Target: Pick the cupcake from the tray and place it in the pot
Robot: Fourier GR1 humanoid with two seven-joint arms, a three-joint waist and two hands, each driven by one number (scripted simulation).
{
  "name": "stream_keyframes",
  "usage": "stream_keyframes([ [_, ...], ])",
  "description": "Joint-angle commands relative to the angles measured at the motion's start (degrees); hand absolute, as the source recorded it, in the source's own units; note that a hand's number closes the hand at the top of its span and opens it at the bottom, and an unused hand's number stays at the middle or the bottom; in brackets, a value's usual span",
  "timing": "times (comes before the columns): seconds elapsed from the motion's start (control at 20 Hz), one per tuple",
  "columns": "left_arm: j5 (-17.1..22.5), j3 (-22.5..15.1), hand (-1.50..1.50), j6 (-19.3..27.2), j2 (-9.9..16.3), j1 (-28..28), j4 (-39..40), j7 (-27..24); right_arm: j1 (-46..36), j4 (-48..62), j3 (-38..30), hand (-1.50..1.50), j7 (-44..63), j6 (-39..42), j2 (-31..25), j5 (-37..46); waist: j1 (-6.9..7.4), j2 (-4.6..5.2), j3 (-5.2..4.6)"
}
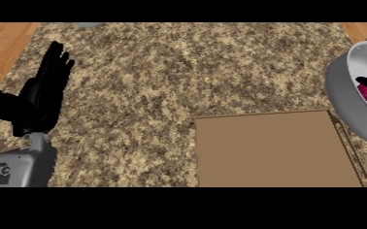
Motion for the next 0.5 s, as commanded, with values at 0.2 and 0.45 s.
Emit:
stream_keyframes([
  [0.2, 0.21, 1.27, 0.00, -0.88, 0.21, -0.41, 3.25, -1.95, -2.10, 3.22, -11.34, -1.50, -8.14, 4.73, -3.07, -12.70, -1.21, -0.23, -0.15],
  [0.45, -0.43, 0.36, 0.00, -0.16, -1.03, 2.22, -0.37, -1.13, 4.28, 6.39, -14.90, -1.50, -12.23, 12.22, -8.33, -17.42, -1.27, -0.45, -0.17],
])
